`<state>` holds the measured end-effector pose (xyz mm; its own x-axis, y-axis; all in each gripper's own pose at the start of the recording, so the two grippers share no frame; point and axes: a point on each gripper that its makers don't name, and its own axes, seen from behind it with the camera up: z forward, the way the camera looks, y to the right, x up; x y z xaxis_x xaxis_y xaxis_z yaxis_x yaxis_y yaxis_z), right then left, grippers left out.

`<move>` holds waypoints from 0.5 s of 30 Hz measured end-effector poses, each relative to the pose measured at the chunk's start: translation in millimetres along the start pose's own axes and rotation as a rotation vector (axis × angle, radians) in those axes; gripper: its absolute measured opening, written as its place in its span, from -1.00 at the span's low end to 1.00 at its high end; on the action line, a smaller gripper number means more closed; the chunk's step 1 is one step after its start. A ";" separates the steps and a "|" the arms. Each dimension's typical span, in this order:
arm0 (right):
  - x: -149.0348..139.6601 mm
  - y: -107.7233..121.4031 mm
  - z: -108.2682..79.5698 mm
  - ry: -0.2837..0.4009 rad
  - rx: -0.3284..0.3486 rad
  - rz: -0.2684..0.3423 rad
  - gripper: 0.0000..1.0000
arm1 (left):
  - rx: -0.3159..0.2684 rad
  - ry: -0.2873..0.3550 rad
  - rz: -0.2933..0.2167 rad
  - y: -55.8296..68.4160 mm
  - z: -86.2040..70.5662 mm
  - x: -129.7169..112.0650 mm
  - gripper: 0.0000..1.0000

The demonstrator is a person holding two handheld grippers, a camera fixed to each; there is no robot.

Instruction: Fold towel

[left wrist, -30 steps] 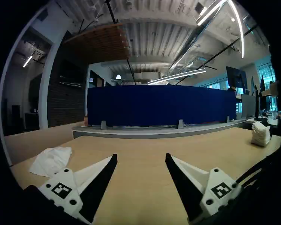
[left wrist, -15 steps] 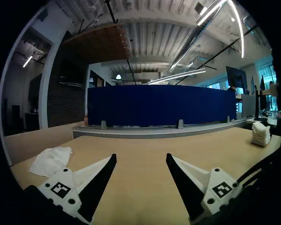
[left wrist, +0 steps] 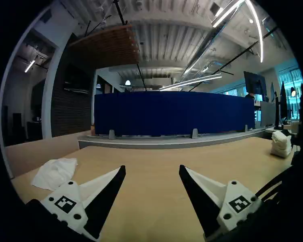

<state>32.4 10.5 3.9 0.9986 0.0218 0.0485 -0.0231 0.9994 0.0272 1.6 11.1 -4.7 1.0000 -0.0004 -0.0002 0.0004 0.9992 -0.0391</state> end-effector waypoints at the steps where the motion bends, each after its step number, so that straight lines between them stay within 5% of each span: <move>1: -2.7 1.0 1.4 0.004 -0.003 0.004 1.00 | 0.000 0.000 0.000 0.1 0.0 0.1 0.97; 15: -31.7 -1.8 7.4 0.018 -0.025 -0.035 1.00 | 0.000 0.000 0.000 0.9 0.0 0.1 0.98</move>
<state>0.5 7.9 9.7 0.9995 -0.0133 0.0297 0.0132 0.9999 0.0035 1.8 12.0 -4.7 1.0000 -0.0006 0.0000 0.0006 0.9992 -0.0390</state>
